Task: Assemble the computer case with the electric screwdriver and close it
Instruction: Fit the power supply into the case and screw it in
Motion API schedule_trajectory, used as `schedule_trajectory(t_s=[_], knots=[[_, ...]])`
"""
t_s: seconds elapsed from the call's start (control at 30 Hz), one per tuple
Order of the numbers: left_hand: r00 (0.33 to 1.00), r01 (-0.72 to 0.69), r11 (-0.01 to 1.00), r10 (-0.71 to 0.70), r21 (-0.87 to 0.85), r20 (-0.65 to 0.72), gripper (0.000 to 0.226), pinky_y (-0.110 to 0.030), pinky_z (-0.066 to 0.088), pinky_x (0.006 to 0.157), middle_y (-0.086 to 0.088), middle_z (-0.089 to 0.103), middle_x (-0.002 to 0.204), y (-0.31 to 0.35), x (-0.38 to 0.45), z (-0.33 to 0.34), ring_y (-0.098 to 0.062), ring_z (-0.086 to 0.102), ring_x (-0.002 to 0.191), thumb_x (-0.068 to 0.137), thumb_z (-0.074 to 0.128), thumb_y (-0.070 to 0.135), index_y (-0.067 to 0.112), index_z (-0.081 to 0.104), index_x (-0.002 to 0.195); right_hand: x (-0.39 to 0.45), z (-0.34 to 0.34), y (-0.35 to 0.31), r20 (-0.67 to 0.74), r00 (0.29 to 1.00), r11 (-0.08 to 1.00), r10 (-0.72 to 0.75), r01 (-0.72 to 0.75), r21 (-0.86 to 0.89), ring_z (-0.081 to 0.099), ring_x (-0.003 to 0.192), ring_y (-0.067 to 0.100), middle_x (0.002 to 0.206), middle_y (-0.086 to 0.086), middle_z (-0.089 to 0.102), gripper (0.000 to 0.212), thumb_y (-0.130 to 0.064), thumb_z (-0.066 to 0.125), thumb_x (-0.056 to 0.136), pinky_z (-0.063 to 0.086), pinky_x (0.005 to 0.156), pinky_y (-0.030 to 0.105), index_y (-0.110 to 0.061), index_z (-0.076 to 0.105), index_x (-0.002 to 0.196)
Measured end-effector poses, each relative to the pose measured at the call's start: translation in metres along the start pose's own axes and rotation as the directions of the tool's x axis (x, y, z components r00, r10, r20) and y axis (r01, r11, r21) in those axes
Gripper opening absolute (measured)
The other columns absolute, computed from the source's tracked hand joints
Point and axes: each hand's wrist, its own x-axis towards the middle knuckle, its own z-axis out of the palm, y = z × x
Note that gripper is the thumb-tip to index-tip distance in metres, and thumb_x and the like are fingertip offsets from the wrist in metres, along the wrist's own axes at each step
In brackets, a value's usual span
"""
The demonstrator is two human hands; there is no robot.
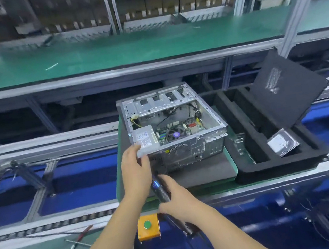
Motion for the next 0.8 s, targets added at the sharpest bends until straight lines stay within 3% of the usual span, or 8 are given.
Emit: schedule_trajectory(t_s=[0.07, 0.13, 0.2, 0.3, 0.4, 0.57, 0.73, 0.8], knots=[[0.974, 0.201, 0.969, -0.214, -0.144, -0.08, 0.028, -0.033, 0.045, 0.092, 0.004, 0.057, 0.123, 0.018, 0.001, 0.0, -0.013, 0.058, 0.107, 0.099, 0.057, 0.028, 0.025, 0.056, 0.126, 0.001, -0.013, -0.01, -0.03, 0.999, 0.998, -0.027, 0.029, 0.048, 0.066, 0.1, 0.013, 0.121, -0.01, 0.064, 0.086, -0.029, 0.068, 0.071, 0.056, 0.096, 0.039, -0.053, 0.032, 0.145], [0.917, 0.391, 0.886, -0.399, -0.249, 0.017, 0.024, -0.041, 0.054, 0.084, -0.001, 0.065, 0.107, 0.032, 0.006, 0.005, -0.012, 0.062, 0.09, 0.096, 0.06, 0.032, 0.018, 0.061, 0.116, 0.007, -0.024, -0.016, -0.061, 0.996, 0.992, -0.058, 0.064, 0.11, 0.066, 0.096, 0.011, 0.112, -0.017, 0.065, 0.078, -0.028, 0.065, 0.071, 0.057, 0.095, 0.038, -0.06, 0.035, 0.136], [0.889, 0.457, 0.843, -0.439, -0.283, 0.126, 0.026, -0.045, 0.055, 0.08, -0.015, 0.071, 0.091, 0.042, 0.011, 0.014, -0.02, 0.063, 0.079, 0.094, 0.063, 0.032, 0.007, 0.071, 0.096, 0.014, -0.033, -0.019, -0.074, 0.994, 0.981, -0.082, 0.094, 0.168, 0.067, 0.099, 0.01, 0.11, -0.019, 0.068, 0.075, -0.024, 0.061, 0.071, 0.057, 0.093, 0.037, -0.067, 0.037, 0.127], [0.907, 0.42, 0.863, -0.411, -0.281, 0.094, 0.029, -0.041, 0.055, 0.071, -0.015, 0.072, 0.083, 0.058, 0.017, 0.025, -0.025, 0.062, 0.074, 0.093, 0.064, 0.034, 0.009, 0.073, 0.081, 0.027, -0.051, -0.016, -0.063, 0.99, 0.974, -0.124, 0.133, 0.185, 0.068, 0.1, 0.01, 0.111, -0.016, 0.071, 0.076, -0.023, 0.059, 0.072, 0.058, 0.093, 0.038, -0.063, 0.036, 0.133], [0.9, 0.434, 0.858, -0.429, -0.276, 0.08, 0.019, -0.044, 0.059, 0.076, -0.006, 0.073, 0.088, 0.067, 0.024, 0.042, -0.023, 0.07, 0.081, 0.09, 0.068, 0.038, 0.02, 0.074, 0.089, 0.045, -0.078, -0.007, -0.001, 0.984, 0.974, -0.176, 0.175, 0.142, 0.067, 0.103, 0.01, 0.115, -0.014, 0.069, 0.078, -0.023, 0.062, 0.078, 0.057, 0.094, 0.038, -0.052, 0.029, 0.143], [0.906, 0.405, 0.864, -0.422, -0.3, 0.008, 0.005, -0.03, 0.058, 0.06, -0.002, 0.074, 0.086, 0.092, 0.034, 0.084, -0.012, 0.07, 0.071, 0.09, 0.075, 0.027, 0.024, 0.071, 0.092, 0.078, -0.147, 0.0, 0.142, 0.962, 0.967, -0.232, 0.243, -0.072, 0.065, 0.099, 0.028, 0.12, 0.004, 0.068, 0.076, -0.027, 0.062, 0.089, 0.051, 0.083, 0.039, -0.043, 0.019, 0.149], [0.898, 0.346, 0.904, -0.397, -0.253, -0.19, 0.012, -0.016, 0.051, 0.054, 0.007, 0.069, 0.072, 0.112, 0.035, 0.116, 0.002, 0.066, 0.062, 0.09, 0.076, 0.026, 0.025, 0.067, 0.08, 0.106, -0.206, -0.007, 0.299, 0.894, 0.866, -0.335, 0.417, -0.277, 0.065, 0.107, 0.035, 0.122, 0.013, 0.068, 0.051, -0.035, 0.061, 0.096, 0.05, 0.081, 0.038, -0.024, 0.044, 0.143], [0.883, 0.372, 0.88, -0.434, -0.294, -0.182, 0.007, -0.028, 0.059, 0.062, 0.0, 0.073, 0.077, 0.116, 0.028, 0.122, -0.01, 0.071, 0.072, 0.091, 0.074, 0.028, 0.023, 0.069, 0.089, 0.115, -0.221, -0.011, 0.331, 0.849, 0.786, -0.412, 0.515, -0.343, 0.063, 0.109, 0.032, 0.122, 0.008, 0.068, 0.04, -0.035, 0.058, 0.098, 0.045, 0.08, 0.036, -0.021, 0.055, 0.135]])
